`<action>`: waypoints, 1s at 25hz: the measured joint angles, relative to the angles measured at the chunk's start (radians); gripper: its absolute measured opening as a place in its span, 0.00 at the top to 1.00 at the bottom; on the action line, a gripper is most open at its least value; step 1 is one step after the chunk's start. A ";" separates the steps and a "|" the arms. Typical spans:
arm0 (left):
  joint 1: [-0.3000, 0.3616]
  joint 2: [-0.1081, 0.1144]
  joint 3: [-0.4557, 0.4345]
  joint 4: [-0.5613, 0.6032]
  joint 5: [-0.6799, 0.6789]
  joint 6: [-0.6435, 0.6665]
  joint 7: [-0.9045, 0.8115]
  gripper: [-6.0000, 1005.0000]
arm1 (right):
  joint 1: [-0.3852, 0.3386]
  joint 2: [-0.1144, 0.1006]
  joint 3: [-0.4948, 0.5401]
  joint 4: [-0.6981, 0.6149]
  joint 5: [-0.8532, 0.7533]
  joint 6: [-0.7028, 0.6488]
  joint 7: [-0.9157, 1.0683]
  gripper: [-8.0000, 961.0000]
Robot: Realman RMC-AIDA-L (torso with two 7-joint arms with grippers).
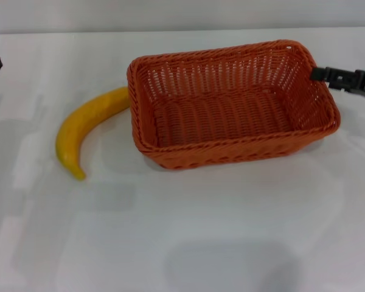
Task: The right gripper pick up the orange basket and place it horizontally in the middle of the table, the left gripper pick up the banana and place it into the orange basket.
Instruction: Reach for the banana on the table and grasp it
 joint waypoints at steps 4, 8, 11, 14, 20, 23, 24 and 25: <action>-0.004 0.000 -0.001 0.004 0.000 0.003 0.000 0.11 | -0.010 -0.008 0.010 -0.004 0.090 0.009 -0.147 0.13; -0.001 0.000 -0.002 0.013 0.000 0.006 0.000 0.11 | -0.010 -0.014 0.018 -0.033 0.184 0.054 -0.308 0.12; -0.001 -0.001 -0.002 0.020 -0.001 0.007 -0.004 0.11 | -0.008 -0.020 0.049 -0.049 0.298 0.068 -0.478 0.11; 0.017 -0.003 0.000 0.060 -0.001 0.008 -0.008 0.11 | -0.023 -0.016 0.080 -0.057 0.470 -0.014 -0.709 0.11; 0.081 -0.006 0.005 0.178 0.002 0.008 -0.082 0.11 | -0.117 -0.003 0.087 -0.011 0.825 -0.325 -1.137 0.12; 0.118 -0.005 0.029 0.252 0.013 0.011 -0.126 0.11 | -0.157 -0.004 0.086 0.096 0.974 -0.458 -1.252 0.12; 0.141 -0.002 0.051 0.303 0.013 0.012 -0.151 0.11 | -0.165 -0.004 0.087 0.117 0.996 -0.475 -1.258 0.12; 0.156 0.001 0.065 0.338 0.014 0.012 -0.176 0.11 | -0.176 -0.005 0.089 0.133 1.007 -0.484 -1.260 0.12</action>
